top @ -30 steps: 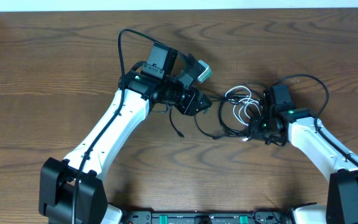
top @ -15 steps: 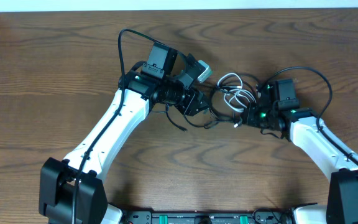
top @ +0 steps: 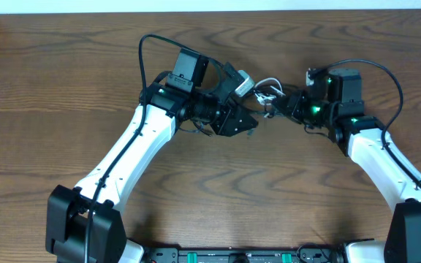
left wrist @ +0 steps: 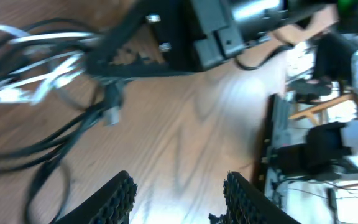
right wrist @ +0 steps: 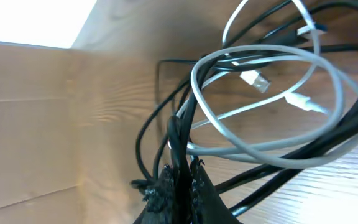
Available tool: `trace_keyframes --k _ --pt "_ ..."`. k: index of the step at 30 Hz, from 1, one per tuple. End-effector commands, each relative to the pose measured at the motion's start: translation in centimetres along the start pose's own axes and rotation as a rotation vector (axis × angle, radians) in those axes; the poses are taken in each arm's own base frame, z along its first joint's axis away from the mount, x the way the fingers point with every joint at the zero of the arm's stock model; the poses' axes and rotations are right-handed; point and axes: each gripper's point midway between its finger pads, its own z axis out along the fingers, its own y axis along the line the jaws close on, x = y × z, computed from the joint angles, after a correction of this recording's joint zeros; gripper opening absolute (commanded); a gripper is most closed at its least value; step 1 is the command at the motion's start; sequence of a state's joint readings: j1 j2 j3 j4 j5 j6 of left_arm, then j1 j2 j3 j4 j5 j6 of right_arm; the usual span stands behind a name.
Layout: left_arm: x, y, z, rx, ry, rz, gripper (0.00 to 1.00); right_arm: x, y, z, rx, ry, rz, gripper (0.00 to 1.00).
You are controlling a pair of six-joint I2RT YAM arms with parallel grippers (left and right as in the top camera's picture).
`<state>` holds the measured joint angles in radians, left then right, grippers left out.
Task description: Untangle cables
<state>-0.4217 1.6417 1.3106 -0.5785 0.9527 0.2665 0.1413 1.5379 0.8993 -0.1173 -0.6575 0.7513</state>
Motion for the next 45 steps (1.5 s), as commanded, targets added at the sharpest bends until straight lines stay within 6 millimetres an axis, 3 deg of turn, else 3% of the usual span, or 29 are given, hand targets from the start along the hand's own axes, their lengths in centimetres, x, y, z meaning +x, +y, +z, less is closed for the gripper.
trace_keyframes --k 1,7,14,22,24,28,32,38,45 --pt "-1.0 -1.8 -0.1 0.105 -0.033 0.025 0.47 -0.3 4.0 -0.9 -0.157 0.047 0.027 0.01" --pt "-1.0 -1.6 -0.1 0.092 -0.034 0.030 0.47 -0.7 6.0 -1.6 -0.259 0.063 0.013 0.01" --pt "-0.7 0.2 0.0 -0.015 -0.014 0.028 0.46 -0.2 6.5 -2.4 -0.316 0.114 0.013 0.01" --pt "-0.7 0.3 0.0 -0.017 -0.013 0.028 0.46 0.1 6.8 -2.6 -0.337 0.131 -0.012 0.03" --pt "-0.7 0.3 0.0 -0.017 -0.013 0.029 0.46 0.0 6.7 -2.6 -0.333 0.125 -0.016 0.11" --pt "-0.7 0.3 0.0 -0.018 -0.014 0.030 0.46 -0.1 6.7 -2.5 -0.331 0.121 -0.017 0.40" --pt "-0.7 0.3 0.0 -0.018 -0.015 0.031 0.46 -0.1 6.6 -2.5 -0.332 0.117 -0.039 0.29" --pt "-0.7 0.3 0.0 -0.018 -0.015 0.031 0.46 0.0 6.4 -2.5 -0.323 0.118 -0.046 0.29" --pt "-0.4 1.1 0.0 -0.065 0.001 0.022 0.46 1.9 3.2 -1.9 -0.193 0.166 -0.018 0.32"
